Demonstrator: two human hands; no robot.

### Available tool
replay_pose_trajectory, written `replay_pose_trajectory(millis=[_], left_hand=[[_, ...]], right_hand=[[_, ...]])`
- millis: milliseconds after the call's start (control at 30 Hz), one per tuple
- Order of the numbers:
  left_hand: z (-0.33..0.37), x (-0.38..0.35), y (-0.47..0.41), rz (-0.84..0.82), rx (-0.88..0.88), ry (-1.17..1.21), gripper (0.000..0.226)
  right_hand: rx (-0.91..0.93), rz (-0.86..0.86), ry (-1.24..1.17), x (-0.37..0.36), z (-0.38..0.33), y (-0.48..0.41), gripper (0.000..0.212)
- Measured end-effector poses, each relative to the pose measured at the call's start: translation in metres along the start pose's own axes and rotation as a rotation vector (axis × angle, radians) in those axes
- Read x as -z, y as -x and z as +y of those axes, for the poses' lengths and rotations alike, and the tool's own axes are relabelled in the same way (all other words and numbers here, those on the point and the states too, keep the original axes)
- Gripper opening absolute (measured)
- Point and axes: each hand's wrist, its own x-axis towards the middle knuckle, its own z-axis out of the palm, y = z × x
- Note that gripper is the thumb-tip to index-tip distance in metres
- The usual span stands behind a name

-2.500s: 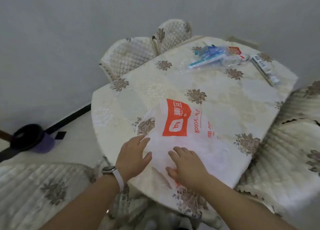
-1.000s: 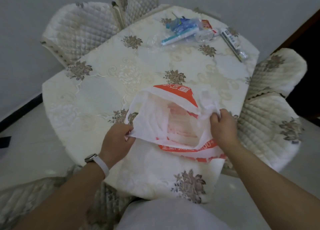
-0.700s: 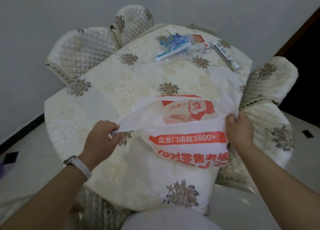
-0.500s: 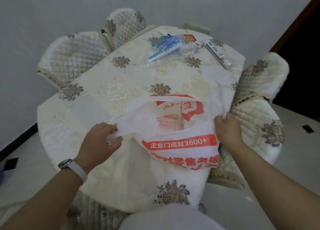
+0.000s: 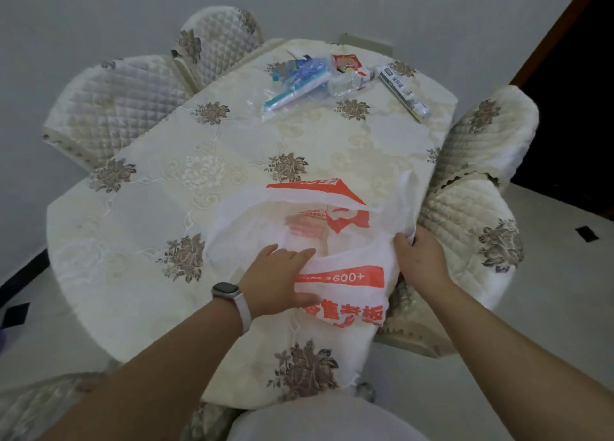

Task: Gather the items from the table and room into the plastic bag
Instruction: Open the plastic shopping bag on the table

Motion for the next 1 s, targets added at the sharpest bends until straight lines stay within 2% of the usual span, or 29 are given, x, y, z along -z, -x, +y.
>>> replay_pose_trajectory(millis=[100, 133, 200, 300, 367, 433, 500, 567, 667, 700, 800, 900, 1000], left_hand=[[0.006, -0.004, -0.011, -0.013, -0.026, -0.001, 0.034], [0.007, -0.005, -0.012, -0.007, -0.027, 0.024, 0.028], [0.003, -0.006, -0.01, 0.028, -0.035, 0.086, 0.032], [-0.004, -0.001, -0.005, 0.16, -0.118, 0.14, 0.04], [-0.005, 0.007, -0.002, 0.201, -0.165, 0.172, 0.045], [-0.004, 0.017, 0.004, 0.254, -0.202, 0.181, 0.04], [-0.005, 0.026, 0.011, 0.307, -0.216, 0.174, 0.027], [-0.01, 0.035, 0.019, 0.317, -0.197, 0.169, 0.022], [-0.018, 0.044, 0.034, 0.295, -0.083, 0.272, 0.023], [-0.02, 0.046, 0.037, 0.29, -0.021, 0.337, 0.022], [-0.024, 0.048, 0.044, 0.256, 0.116, 0.495, 0.015], [-0.026, 0.05, 0.049, 0.076, 0.152, 0.6, 0.016], [-0.026, 0.045, 0.048, 0.002, 0.12, 0.453, 0.022]], right_hand=[[0.017, 0.05, -0.009, 0.012, 0.0, 0.01, 0.011], [0.053, 0.069, -0.008, 0.016, -0.004, 0.017, 0.008], [0.231, 0.106, 0.033, 0.019, -0.012, 0.033, 0.011], [0.689, 0.117, 0.193, 0.014, -0.031, 0.053, 0.025], [0.959, 0.01, 0.326, 0.005, -0.043, 0.052, 0.043], [1.068, -0.207, 0.508, -0.004, -0.052, 0.043, 0.061], [1.074, -0.394, 0.699, -0.012, -0.058, 0.032, 0.068], [1.095, -0.465, 0.791, -0.018, -0.06, 0.022, 0.059], [1.221, -0.373, 0.747, -0.026, -0.059, 0.011, 0.02], [1.225, -0.34, 0.742, -0.026, -0.059, 0.008, 0.014], [1.185, -0.226, 0.755, -0.025, -0.056, 0.001, 0.014], [1.068, -0.187, 0.737, -0.022, -0.049, -0.002, 0.02], [0.916, -0.143, 0.666, -0.02, -0.044, 0.0, 0.028]])
